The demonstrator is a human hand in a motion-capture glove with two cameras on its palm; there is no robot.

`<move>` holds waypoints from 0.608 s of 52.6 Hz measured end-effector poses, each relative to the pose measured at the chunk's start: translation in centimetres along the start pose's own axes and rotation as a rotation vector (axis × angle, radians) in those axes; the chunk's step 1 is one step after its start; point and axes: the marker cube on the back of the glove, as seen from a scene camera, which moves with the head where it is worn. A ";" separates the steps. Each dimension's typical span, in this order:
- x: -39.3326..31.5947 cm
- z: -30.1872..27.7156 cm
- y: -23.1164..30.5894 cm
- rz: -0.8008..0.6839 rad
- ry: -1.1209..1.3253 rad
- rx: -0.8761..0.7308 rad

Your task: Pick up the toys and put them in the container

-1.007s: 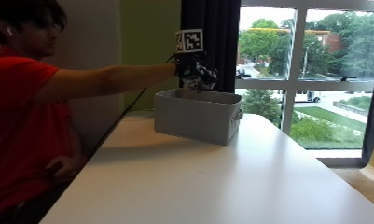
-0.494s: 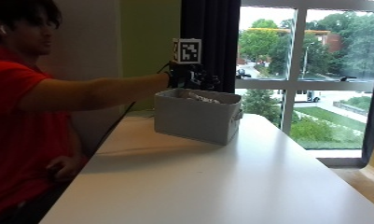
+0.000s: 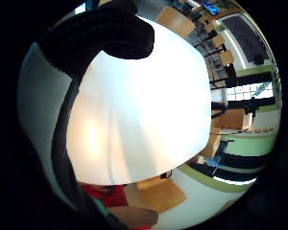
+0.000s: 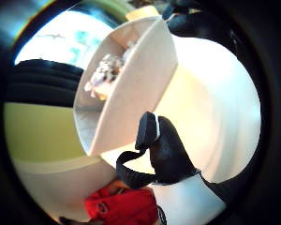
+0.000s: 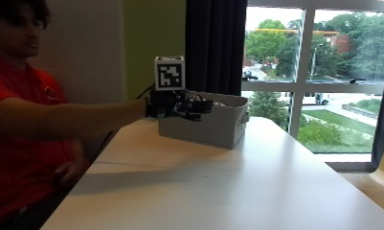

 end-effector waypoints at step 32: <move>5.5 3.6 3.7 0.198 -0.003 -0.002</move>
